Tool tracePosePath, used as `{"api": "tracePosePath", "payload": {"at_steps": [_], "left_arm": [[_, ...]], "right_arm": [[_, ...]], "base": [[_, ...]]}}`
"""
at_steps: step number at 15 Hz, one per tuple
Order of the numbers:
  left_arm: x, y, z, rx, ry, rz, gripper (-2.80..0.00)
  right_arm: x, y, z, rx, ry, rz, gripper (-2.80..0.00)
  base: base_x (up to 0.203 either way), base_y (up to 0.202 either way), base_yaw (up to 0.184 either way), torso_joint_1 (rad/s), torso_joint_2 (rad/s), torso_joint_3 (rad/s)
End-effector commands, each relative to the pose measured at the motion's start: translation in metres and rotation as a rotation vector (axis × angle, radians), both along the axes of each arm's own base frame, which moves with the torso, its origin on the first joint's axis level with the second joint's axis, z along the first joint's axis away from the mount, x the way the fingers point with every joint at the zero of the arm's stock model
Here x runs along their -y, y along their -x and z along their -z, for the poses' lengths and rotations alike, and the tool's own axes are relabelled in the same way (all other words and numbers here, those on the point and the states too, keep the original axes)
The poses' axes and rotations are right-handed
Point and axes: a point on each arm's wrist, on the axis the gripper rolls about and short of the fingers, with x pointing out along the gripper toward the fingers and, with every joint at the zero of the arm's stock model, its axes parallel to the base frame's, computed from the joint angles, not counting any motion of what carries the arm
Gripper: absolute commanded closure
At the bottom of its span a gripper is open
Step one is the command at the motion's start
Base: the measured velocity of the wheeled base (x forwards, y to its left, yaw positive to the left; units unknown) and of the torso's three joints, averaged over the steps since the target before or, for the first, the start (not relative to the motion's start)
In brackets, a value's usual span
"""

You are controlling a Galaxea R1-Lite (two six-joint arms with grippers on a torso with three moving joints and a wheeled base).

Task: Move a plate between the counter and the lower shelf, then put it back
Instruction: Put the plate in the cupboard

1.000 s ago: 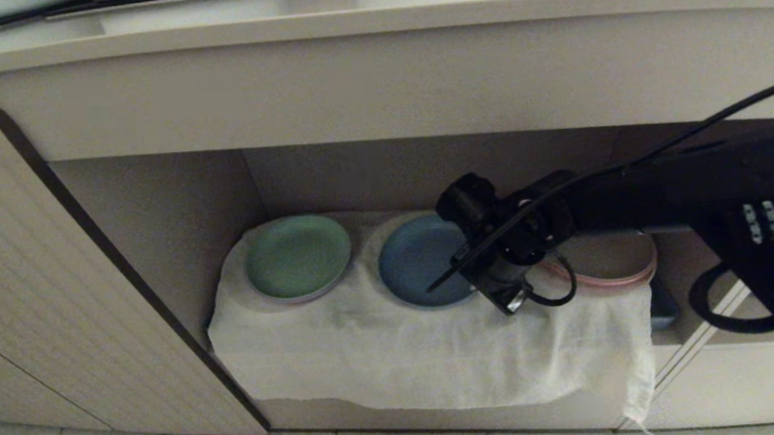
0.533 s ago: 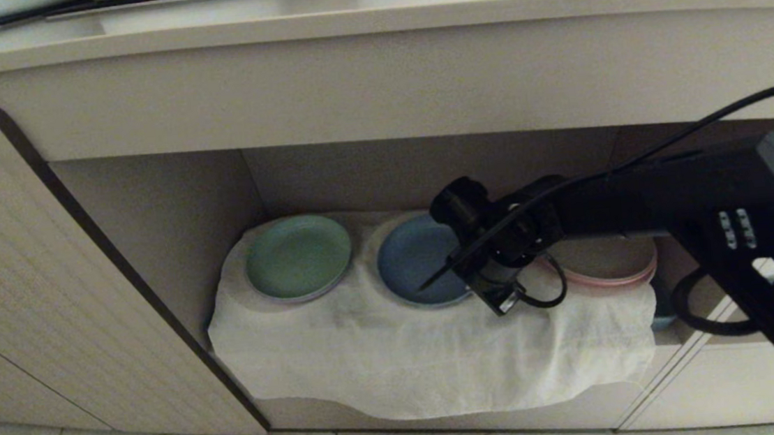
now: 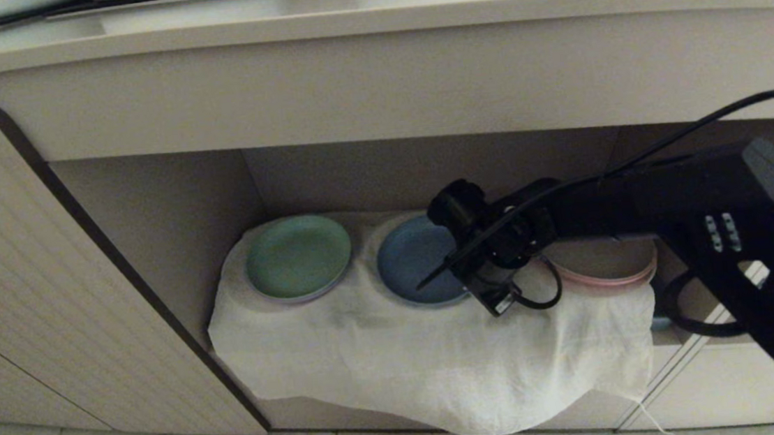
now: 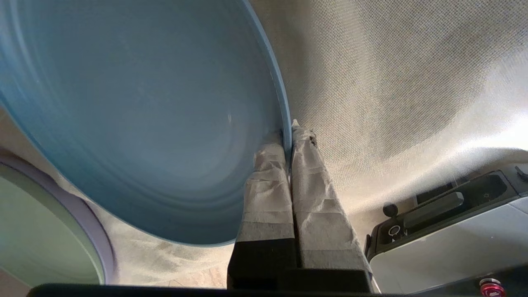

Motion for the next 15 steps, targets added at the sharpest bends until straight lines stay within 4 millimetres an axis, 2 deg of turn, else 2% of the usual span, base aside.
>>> {"api": "tracePosePath", "payload": {"at_steps": [1,7,8,15], "left_arm": [[0.0000,0.0000,0.0001,0.000,0.000,0.000,0.00],[0.0000,0.0000,0.0001,0.000,0.000,0.000,0.00],[0.0000,0.0000,0.0001,0.000,0.000,0.000,0.00],[0.0000,0.0000,0.0001,0.000,0.000,0.000,0.00]], "right_arm": [[0.0000,0.0000,0.0015,-0.006,0.001,0.007,0.00],[0.0002,0.0003,0.0009,-0.006,0.000,0.007,0.00],[0.0002,0.0004,0.0010,-0.008,0.002,0.005,-2.80],[0.0010,0.0015,-0.0006,-0.010,0.009,0.001,-2.80]], "base": [[0.000,0.000,0.000,0.000,0.00,0.000],[0.000,0.000,0.000,0.000,0.00,0.000],[0.000,0.000,0.000,0.000,0.00,0.000],[0.000,0.000,0.000,0.000,0.00,0.000]]}}
